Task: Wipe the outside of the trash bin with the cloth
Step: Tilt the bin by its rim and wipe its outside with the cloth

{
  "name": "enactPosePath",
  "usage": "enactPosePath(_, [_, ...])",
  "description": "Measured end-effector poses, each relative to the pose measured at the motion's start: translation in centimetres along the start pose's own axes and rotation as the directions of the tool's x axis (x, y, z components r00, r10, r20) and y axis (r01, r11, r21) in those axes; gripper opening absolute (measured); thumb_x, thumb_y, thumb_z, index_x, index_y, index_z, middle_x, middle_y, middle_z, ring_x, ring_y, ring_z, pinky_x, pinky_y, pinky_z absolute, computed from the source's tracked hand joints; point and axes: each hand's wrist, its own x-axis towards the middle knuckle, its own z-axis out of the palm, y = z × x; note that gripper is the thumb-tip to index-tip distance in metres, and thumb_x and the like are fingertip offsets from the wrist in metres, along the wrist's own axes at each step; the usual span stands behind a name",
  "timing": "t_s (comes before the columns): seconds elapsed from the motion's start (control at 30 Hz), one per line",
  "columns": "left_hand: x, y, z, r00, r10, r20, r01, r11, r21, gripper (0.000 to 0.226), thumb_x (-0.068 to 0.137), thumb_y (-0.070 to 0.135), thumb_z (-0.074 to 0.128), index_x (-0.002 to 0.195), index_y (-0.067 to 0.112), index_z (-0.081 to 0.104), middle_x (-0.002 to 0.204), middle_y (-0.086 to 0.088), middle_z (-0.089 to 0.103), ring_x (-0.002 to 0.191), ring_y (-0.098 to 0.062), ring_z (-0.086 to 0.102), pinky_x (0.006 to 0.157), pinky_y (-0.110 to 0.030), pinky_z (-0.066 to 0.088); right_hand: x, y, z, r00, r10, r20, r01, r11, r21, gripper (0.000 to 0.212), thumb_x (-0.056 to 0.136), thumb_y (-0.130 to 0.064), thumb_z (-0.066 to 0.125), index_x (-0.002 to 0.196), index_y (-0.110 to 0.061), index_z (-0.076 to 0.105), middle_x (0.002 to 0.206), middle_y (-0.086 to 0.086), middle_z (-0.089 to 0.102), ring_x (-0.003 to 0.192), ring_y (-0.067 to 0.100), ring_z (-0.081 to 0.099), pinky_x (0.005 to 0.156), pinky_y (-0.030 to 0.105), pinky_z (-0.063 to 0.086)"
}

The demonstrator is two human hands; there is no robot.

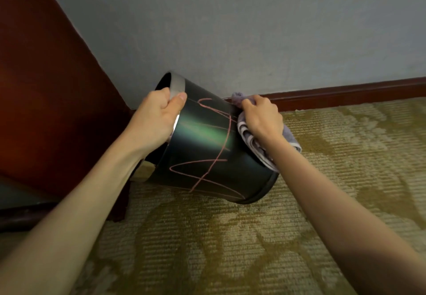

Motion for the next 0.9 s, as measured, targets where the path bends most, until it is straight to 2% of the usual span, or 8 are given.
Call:
enactPosePath(0.1, [0.1, 0.4, 0.3, 0.999, 0.038, -0.036, -0.036, 0.997, 0.061, 0.047, 0.100, 0.028, 0.042, 0.089, -0.015, 0.054, 0.084, -0.035, 0.060, 0.077, -0.043, 0.059, 0.070, -0.050, 0.045, -0.6, 0.1, 0.2, 0.999, 0.004, -0.035, -0.004, 1.000, -0.002, 0.032, 0.089, -0.030, 0.039, 0.104, -0.016, 0.063, 0.114, 0.015, 0.065, 0.106, 0.037, 0.054, 0.091, 0.043, 0.037])
enactPosePath(0.23, [0.2, 0.8, 0.8, 0.998, 0.051, -0.026, -0.048, 0.991, 0.125, 0.045, 0.101, 0.029, 0.042, 0.074, -0.007, 0.048, 0.066, -0.012, 0.042, 0.061, -0.023, 0.044, 0.059, -0.036, 0.032, -2.6, 0.8, 0.7, 0.988, -0.011, -0.154, 0.015, 1.000, 0.025, 0.039, 0.089, -0.030, 0.041, 0.121, -0.019, 0.059, 0.125, 0.008, 0.061, 0.117, 0.030, 0.051, 0.103, 0.044, 0.034])
enactPosePath(0.3, [0.7, 0.9, 0.9, 0.999, 0.035, -0.021, -0.031, 0.991, 0.129, 0.039, 0.101, 0.029, 0.042, 0.073, 0.002, 0.046, 0.067, -0.012, 0.040, 0.063, -0.022, 0.042, 0.060, -0.036, 0.031, -4.2, 0.9, 1.3, 0.973, -0.024, -0.231, 0.035, 0.998, 0.045, 0.044, 0.089, -0.029, 0.042, 0.131, -0.022, 0.053, 0.135, 0.003, 0.054, 0.126, 0.024, 0.044, 0.109, 0.044, 0.027])
enactPosePath(0.4, [1.6, 1.1, 1.1, 1.000, 0.004, -0.008, -0.003, 0.991, 0.135, 0.040, 0.100, 0.030, 0.042, 0.075, 0.000, 0.047, 0.071, -0.013, 0.040, 0.065, -0.022, 0.041, 0.063, -0.038, 0.031, -7.2, 0.7, 2.9, 0.942, -0.030, -0.334, 0.047, 0.998, 0.041, 0.050, 0.089, -0.028, 0.043, 0.139, -0.022, 0.045, 0.145, 0.002, 0.045, 0.135, 0.023, 0.036, 0.113, 0.042, 0.019])
enactPosePath(0.57, [2.1, 1.3, 1.2, 1.000, 0.002, 0.001, -0.002, 0.991, 0.137, 0.035, 0.099, 0.029, 0.043, 0.073, 0.005, 0.045, 0.068, -0.011, 0.037, 0.064, -0.020, 0.039, 0.061, -0.035, 0.029, -10.7, 0.9, 5.2, 0.895, -0.081, -0.438, 0.082, 0.996, -0.016, 0.051, 0.090, -0.027, 0.049, 0.139, -0.016, 0.042, 0.146, 0.011, 0.041, 0.136, 0.029, 0.033, 0.112, 0.045, 0.018])
enactPosePath(0.7, [1.4, 1.1, 1.4, 1.000, 0.024, 0.001, -0.024, 0.992, 0.121, 0.037, 0.099, 0.029, 0.044, 0.068, 0.010, 0.041, 0.062, -0.004, 0.038, 0.055, -0.017, 0.038, 0.052, -0.024, 0.031, -10.4, 1.1, 4.7, 0.891, -0.086, -0.445, 0.082, 0.996, -0.029, 0.049, 0.088, -0.031, 0.043, 0.134, -0.014, 0.047, 0.142, 0.012, 0.046, 0.133, 0.031, 0.038, 0.109, 0.048, 0.022])
enactPosePath(0.77, [1.0, 1.2, 1.5, 0.999, 0.026, -0.019, -0.023, 0.991, 0.133, 0.040, 0.099, 0.029, 0.045, 0.063, 0.015, 0.034, 0.058, 0.001, 0.034, 0.050, -0.011, 0.036, 0.044, -0.020, 0.026, -9.8, 1.0, 4.2, 0.897, -0.114, -0.427, 0.107, 0.993, -0.039, 0.050, 0.089, -0.032, 0.038, 0.134, -0.014, 0.048, 0.141, 0.009, 0.048, 0.132, 0.030, 0.040, 0.109, 0.048, 0.024])
enactPosePath(0.9, [0.6, 1.6, 1.7, 1.000, 0.008, -0.026, -0.005, 0.995, 0.097, 0.041, 0.100, 0.027, 0.043, 0.062, 0.017, 0.032, 0.056, 0.002, 0.034, 0.036, 0.003, 0.042, 0.034, -0.009, 0.033, -7.8, 0.8, 3.0, 0.919, -0.132, -0.371, 0.135, 0.991, -0.018, 0.050, 0.088, -0.036, 0.034, 0.132, -0.018, 0.050, 0.138, 0.003, 0.051, 0.130, 0.025, 0.042, 0.109, 0.043, 0.024])
